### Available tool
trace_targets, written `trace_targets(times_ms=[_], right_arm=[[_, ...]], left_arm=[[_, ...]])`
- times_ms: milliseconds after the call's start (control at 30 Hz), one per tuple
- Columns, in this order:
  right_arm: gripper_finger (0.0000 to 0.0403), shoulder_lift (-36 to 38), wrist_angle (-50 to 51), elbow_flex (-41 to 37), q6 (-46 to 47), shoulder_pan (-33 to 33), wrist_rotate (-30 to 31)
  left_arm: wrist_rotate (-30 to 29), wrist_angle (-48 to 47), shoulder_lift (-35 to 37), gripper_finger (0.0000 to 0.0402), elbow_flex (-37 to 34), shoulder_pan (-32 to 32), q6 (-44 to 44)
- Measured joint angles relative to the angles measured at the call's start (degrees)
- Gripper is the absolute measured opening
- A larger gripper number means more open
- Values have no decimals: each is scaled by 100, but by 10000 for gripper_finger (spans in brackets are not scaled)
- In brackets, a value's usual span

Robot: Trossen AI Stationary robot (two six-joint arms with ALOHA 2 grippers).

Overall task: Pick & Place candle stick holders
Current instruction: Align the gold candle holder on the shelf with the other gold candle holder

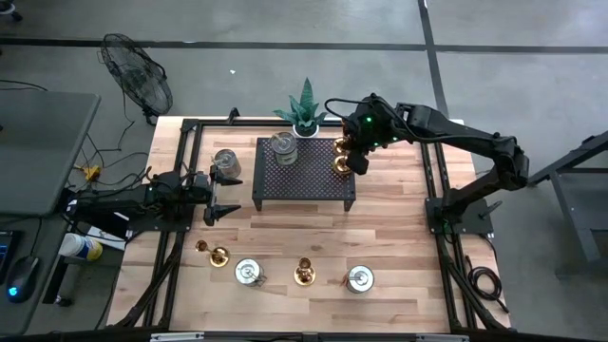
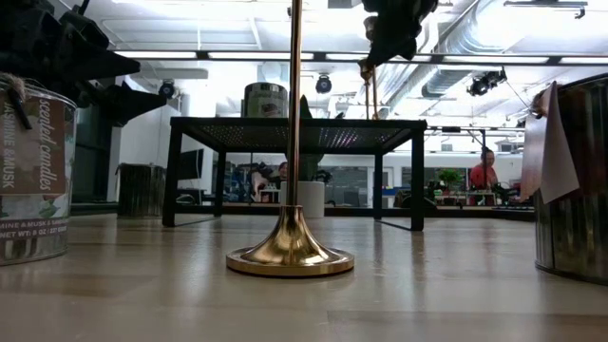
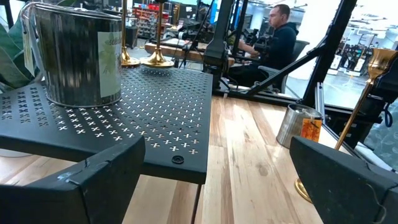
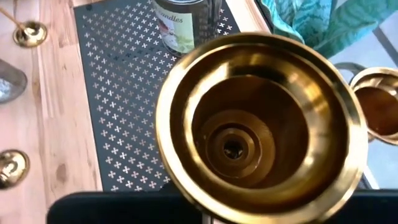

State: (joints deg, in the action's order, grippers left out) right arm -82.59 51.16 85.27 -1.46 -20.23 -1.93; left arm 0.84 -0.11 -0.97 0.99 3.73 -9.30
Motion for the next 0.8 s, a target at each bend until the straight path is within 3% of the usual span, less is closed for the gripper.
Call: trace_targets(times_ms=[800], right_arm=[[13, -78, -1, 0, -390, 0, -258]], left_arm=[[2, -1, 0, 392, 2, -2, 0]])
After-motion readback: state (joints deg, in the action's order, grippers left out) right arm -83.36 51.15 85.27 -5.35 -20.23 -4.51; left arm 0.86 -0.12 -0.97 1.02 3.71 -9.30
